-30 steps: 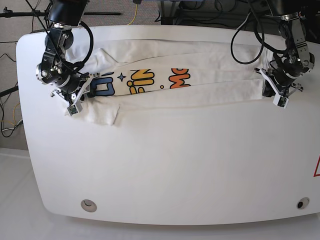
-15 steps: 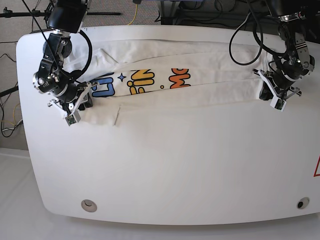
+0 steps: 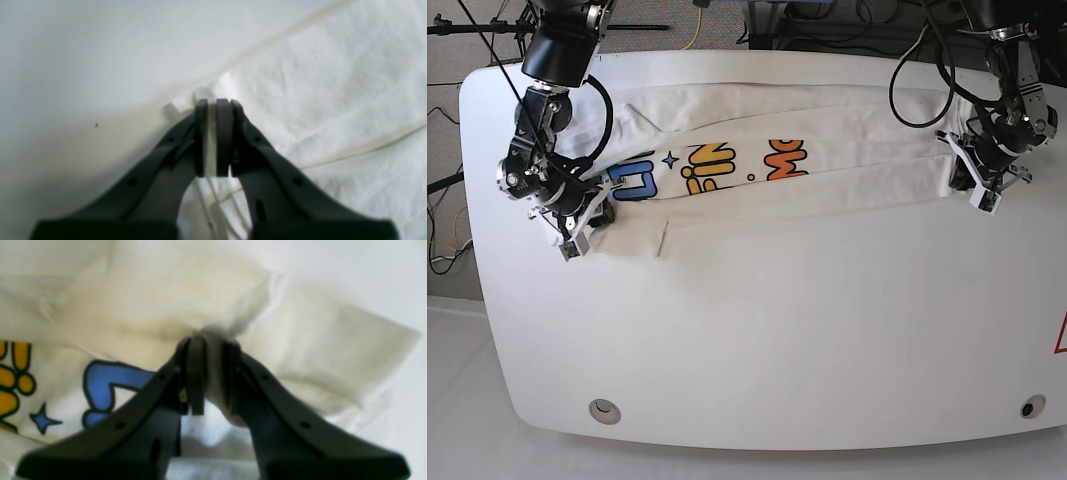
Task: Fold the T-shirt properly
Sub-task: 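Pull the folded edge with both grippers to flatten the fold, then open both grippers and shift them along the folded edge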
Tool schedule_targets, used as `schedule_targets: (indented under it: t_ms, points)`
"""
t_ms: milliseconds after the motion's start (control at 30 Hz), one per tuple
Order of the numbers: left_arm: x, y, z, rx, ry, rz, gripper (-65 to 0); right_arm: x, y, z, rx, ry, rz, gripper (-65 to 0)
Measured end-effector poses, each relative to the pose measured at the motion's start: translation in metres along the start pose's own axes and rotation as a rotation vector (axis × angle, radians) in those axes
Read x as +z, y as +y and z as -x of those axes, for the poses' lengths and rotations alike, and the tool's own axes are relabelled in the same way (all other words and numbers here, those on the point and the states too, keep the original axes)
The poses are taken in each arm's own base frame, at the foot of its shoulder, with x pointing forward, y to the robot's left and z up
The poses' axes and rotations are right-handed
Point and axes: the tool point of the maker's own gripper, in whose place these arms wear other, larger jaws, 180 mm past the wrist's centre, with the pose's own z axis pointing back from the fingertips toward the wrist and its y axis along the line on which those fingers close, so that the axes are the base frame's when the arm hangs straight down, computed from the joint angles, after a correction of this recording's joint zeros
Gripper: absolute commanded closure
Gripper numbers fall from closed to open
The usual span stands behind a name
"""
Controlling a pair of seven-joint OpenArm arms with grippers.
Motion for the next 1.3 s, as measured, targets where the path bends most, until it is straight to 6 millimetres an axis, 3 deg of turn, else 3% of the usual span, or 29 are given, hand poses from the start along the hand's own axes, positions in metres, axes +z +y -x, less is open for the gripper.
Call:
schedule_targets:
  t_ms: [167, 433, 700, 1033, 1100, 1300]
  points:
    - [0.002, 0.005, -0.001, -0.001, -0.003, -0.012, -2.1, 0.003, 0.002, 0.003, 0.010, 0.002, 0.006, -13.7]
    - [0.004, 0.005, -0.007, 0.011, -0.028, -0.022, -2.7, 0.022, 0.005, -0.001, 0.067, -0.020, 0.041, -24.9]
    - [0.018, 0.025, -0.026, 0.007, -0.092, -0.084, -2.2, 0.048, 0.004, -0.052, 0.156, -0.129, 0.095, -29.1]
    - [0.020, 0.041, -0.017, 0.033, -0.041, -0.125, -31.9, 0.047, -0.001, -0.044, 0.164, -0.080, 0.118, -30.8]
    - [0.019, 0.042, -0.017, 0.033, -0.038, -0.125, -43.0, 0.046, 0.001, -0.044, 0.168, -0.082, 0.113, -29.6]
    - [0.006, 0.035, -0.017, 0.046, -0.046, -0.093, -49.4, 0.039, 0.017, -0.038, 0.201, -0.059, 0.074, -26.9]
